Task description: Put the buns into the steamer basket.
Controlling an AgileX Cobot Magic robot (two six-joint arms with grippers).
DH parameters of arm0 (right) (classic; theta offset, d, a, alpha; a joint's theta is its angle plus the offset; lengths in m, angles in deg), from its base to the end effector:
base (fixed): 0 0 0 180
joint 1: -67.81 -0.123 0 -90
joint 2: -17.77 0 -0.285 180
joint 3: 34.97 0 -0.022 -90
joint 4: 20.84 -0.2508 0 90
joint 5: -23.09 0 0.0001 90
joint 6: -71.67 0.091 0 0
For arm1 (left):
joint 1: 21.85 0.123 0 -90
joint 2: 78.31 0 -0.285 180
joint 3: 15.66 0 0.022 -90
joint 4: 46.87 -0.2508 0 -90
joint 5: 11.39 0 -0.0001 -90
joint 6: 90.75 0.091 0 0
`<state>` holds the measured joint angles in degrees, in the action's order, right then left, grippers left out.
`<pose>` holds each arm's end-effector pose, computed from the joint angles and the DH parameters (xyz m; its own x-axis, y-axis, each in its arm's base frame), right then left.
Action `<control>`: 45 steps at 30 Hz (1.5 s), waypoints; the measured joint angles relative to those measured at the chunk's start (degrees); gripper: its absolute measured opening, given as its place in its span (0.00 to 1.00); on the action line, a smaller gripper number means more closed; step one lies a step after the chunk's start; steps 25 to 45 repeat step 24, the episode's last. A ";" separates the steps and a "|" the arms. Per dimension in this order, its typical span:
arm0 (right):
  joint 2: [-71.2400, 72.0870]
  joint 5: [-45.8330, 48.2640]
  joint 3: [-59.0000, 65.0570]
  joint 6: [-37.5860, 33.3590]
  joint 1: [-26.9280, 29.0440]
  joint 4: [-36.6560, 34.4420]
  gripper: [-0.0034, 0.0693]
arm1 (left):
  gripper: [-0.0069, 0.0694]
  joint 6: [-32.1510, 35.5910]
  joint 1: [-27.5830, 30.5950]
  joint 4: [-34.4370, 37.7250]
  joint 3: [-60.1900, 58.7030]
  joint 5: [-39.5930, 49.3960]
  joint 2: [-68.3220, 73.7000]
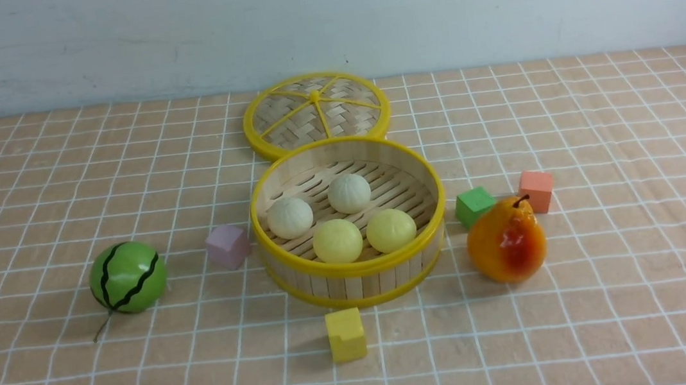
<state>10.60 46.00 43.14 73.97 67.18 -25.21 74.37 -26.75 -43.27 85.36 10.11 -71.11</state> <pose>0.0517 0.0033 0.1727 -0.3136 0.1067 -0.9435 -0.0047 0.9935 0.1139 0.0523 -0.0066 0.1697 -0.3203 -0.2864 -0.9030 0.0074 0.9524 -0.3047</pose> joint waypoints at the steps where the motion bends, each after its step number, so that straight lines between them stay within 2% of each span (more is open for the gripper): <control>1: 0.00 0.00 0.00 0.00 0.00 0.00 0.11 | 0.07 0.00 0.00 0.00 0.00 0.00 0.00; 21: 0.00 -0.04 0.00 0.05 0.00 0.00 0.16 | 0.07 0.00 0.00 0.00 0.00 0.00 0.00; 45: 0.00 -0.04 0.00 0.05 0.00 0.00 0.16 | 0.07 0.00 0.00 0.00 0.00 0.00 0.00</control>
